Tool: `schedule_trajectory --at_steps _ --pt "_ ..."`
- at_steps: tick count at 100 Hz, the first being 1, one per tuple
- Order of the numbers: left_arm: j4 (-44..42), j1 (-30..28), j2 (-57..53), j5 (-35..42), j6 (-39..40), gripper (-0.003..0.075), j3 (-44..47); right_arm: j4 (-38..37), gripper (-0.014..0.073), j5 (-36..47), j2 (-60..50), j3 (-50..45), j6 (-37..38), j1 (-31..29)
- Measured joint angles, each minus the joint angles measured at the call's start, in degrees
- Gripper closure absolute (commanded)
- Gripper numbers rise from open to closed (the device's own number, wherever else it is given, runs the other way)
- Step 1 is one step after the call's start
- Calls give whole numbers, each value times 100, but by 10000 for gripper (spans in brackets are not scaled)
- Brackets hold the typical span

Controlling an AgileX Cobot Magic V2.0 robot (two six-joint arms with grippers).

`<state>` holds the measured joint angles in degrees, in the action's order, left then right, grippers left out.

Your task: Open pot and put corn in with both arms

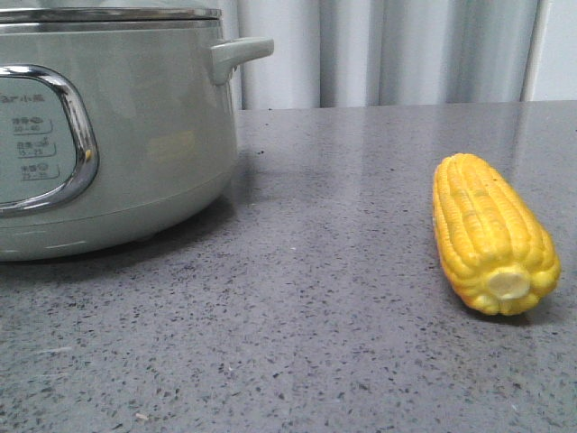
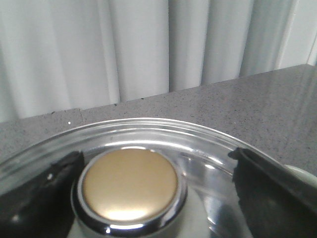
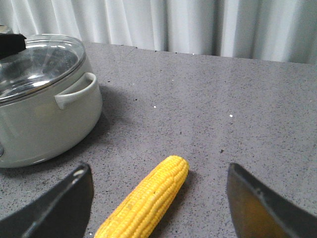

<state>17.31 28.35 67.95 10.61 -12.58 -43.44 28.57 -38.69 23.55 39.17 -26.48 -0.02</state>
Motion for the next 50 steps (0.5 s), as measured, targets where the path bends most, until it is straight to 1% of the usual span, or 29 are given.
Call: schedule_trajectory --at_steps 16,29,50 --pt "397 0 120 246 -10 178 0 0 126 -146 0 0 0 0" --pt "462 0 173 394 -22 178 -10 0 126 -336 0 0 0 0" --pt "529 0 234 588 -22 178 -10 0 126 -381 0 0 0 0"
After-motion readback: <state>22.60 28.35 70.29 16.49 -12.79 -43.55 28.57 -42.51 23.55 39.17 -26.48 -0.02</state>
